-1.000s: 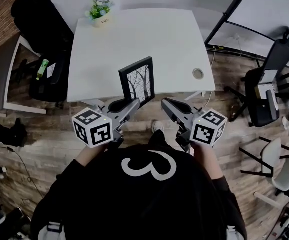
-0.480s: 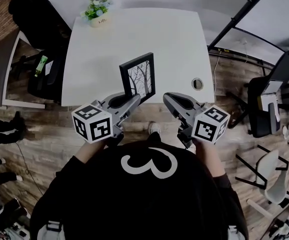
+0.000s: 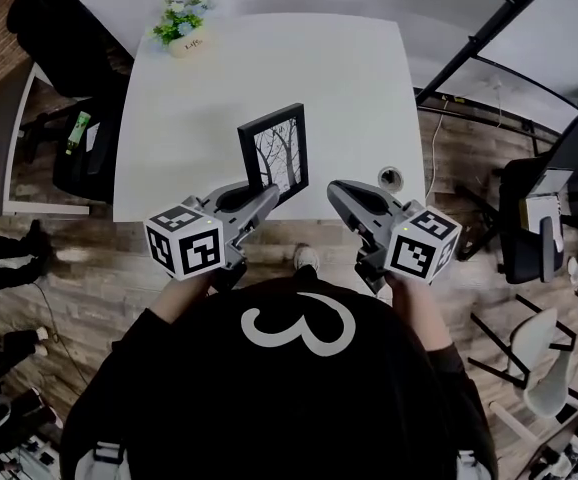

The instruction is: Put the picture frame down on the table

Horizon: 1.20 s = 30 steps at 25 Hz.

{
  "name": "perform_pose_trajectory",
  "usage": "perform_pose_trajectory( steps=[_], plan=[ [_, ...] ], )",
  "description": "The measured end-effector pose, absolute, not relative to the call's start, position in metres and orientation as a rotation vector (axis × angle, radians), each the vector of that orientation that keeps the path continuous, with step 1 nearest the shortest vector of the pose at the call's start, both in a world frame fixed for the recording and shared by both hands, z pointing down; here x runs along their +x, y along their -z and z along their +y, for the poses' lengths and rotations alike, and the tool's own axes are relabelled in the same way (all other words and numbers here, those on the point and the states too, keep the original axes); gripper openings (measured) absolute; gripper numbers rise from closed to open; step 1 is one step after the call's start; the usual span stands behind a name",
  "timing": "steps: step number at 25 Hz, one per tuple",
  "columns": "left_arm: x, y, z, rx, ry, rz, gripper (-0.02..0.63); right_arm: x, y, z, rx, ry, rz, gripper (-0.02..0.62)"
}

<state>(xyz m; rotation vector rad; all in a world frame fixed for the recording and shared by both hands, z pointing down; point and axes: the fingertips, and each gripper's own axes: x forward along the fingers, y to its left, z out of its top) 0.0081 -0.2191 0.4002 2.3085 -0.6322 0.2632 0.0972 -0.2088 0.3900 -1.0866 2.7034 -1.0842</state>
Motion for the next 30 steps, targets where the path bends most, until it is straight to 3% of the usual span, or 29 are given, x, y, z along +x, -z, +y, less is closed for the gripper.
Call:
perform_pose_trajectory(
  steps=[30],
  plan=[
    [0.030, -0.500, -0.269, 2.159, -0.433, -0.685, 0.058, 0.141, -0.427, -0.258, -1.096, 1.158, 2.732, 0.023]
  ],
)
